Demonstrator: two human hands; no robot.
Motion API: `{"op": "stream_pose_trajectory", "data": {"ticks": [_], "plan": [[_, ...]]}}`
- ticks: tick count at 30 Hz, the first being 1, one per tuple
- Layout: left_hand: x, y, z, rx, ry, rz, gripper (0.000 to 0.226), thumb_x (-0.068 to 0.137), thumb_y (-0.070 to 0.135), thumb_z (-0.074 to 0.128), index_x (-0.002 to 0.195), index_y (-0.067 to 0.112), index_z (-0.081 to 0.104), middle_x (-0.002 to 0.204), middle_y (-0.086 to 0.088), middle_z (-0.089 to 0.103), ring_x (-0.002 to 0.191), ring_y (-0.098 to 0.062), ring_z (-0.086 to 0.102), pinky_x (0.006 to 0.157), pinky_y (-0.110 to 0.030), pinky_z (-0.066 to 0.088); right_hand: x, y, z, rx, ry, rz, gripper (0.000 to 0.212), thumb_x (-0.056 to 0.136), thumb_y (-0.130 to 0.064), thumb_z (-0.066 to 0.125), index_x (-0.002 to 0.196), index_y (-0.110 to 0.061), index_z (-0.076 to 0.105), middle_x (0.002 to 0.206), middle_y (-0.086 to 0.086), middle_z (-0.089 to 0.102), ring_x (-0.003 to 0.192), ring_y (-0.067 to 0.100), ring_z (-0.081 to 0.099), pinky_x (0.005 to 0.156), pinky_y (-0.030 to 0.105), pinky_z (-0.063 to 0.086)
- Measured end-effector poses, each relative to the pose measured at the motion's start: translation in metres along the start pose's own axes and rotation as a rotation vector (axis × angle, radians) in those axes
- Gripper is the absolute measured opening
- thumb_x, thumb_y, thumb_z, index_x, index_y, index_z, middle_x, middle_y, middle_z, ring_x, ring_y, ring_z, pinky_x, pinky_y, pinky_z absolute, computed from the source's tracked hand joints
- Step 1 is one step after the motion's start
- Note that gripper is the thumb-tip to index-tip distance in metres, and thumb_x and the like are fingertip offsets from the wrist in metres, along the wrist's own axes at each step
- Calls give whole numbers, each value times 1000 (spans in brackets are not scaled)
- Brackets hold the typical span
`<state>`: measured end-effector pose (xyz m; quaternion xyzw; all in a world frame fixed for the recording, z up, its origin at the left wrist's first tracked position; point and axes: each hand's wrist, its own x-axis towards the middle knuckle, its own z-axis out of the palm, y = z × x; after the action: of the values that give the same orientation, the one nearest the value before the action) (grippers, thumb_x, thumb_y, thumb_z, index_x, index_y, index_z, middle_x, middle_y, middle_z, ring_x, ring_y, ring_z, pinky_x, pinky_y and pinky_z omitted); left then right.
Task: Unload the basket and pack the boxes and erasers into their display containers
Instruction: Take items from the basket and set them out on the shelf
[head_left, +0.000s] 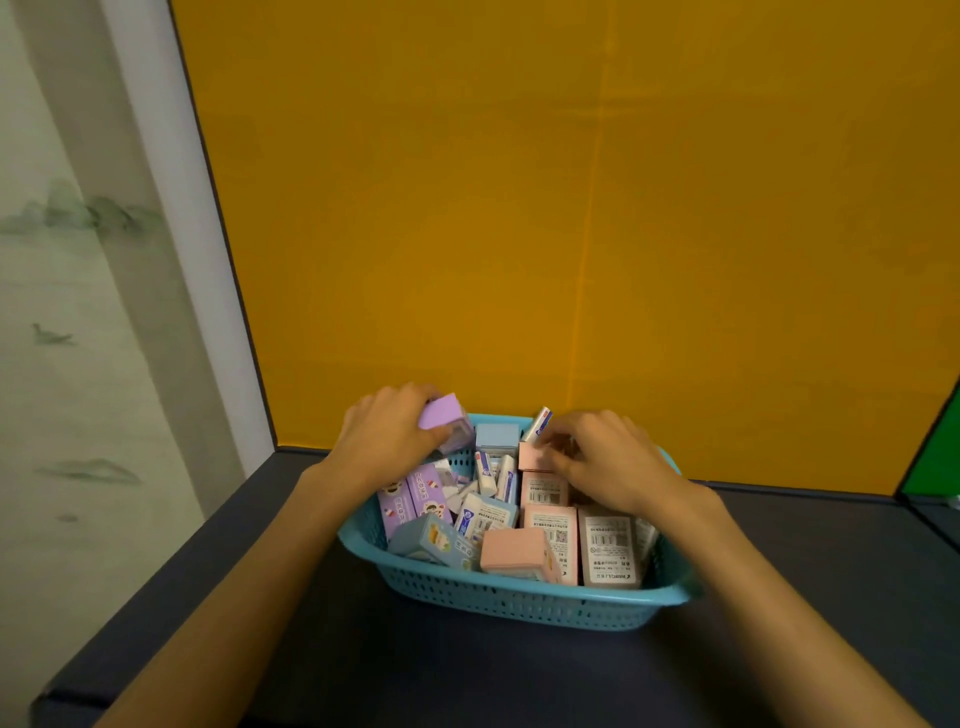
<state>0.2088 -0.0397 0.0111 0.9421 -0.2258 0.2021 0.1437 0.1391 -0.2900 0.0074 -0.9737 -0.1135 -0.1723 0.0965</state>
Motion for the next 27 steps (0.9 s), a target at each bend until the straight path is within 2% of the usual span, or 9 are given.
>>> {"op": "stream_pose_trajectory", "data": {"ticks": [2,4,6,9,14,18,21,24,27], "plan": [[-2,-4,-5,-77,84,-29,36,87,55,61,116,34,58,102,11,63,87,-17,62,68,-35,53,6,-12,3,3,-12,-38,18,96,-32,61,111,-28,71,101,-9,70,85,8,61,64,22,38],[-4,-6,-7,-140,128,-56,34,84,56,63,111,36,55,102,13,62,85,-15,61,65,-36,53,11,-20,6,-6,-14,-61,16,95,-32,60,106,-29,72,99,-7,71,86,14,63,66,26,41],[-6,-10,-8,-260,126,-89,29,82,43,72,104,34,54,103,14,61,88,-13,61,63,-39,52,19,-30,11,-39,-29,-83,16,94,-32,60,102,-28,73,97,-4,72,85,18,62,65,29,39],[-12,-16,-8,-558,95,-185,32,77,19,81,95,28,56,106,16,61,94,-12,62,70,-48,55,29,-44,19,-118,-41,-111,18,93,-37,61,98,-24,73,95,0,71,88,22,62,65,29,36],[-19,-21,-8,-876,31,-354,33,75,-12,74,93,11,58,108,-1,68,98,-14,67,79,-56,57,36,-58,32,-265,-65,-117,30,93,-47,61,96,-18,69,98,6,70,96,28,63,73,33,39],[-18,-23,-3,-938,20,-419,26,78,-12,69,85,12,61,103,-2,71,92,-19,72,77,-52,60,37,-63,33,-305,-70,-111,38,93,-56,58,85,-18,57,98,8,68,94,28,63,68,30,34],[-17,-21,2,-964,-10,-472,21,78,-3,72,80,16,63,94,-2,71,93,-24,70,76,-45,57,38,-66,35,-293,-84,-63,43,90,-59,60,80,-19,47,91,7,65,91,27,64,67,31,34],[-17,-21,5,-1048,-16,-487,20,79,14,81,72,19,63,92,-10,74,93,-28,72,85,-55,57,40,-65,38,-259,-76,-23,38,88,-54,63,77,-21,50,77,2,53,86,26,63,67,30,34],[-17,-22,6,-1099,10,-490,27,83,14,79,78,16,53,93,-19,72,88,-36,73,84,-63,54,41,-64,40,-219,-93,-21,33,88,-50,64,82,-18,65,79,3,63,83,25,63,67,30,37]]}}
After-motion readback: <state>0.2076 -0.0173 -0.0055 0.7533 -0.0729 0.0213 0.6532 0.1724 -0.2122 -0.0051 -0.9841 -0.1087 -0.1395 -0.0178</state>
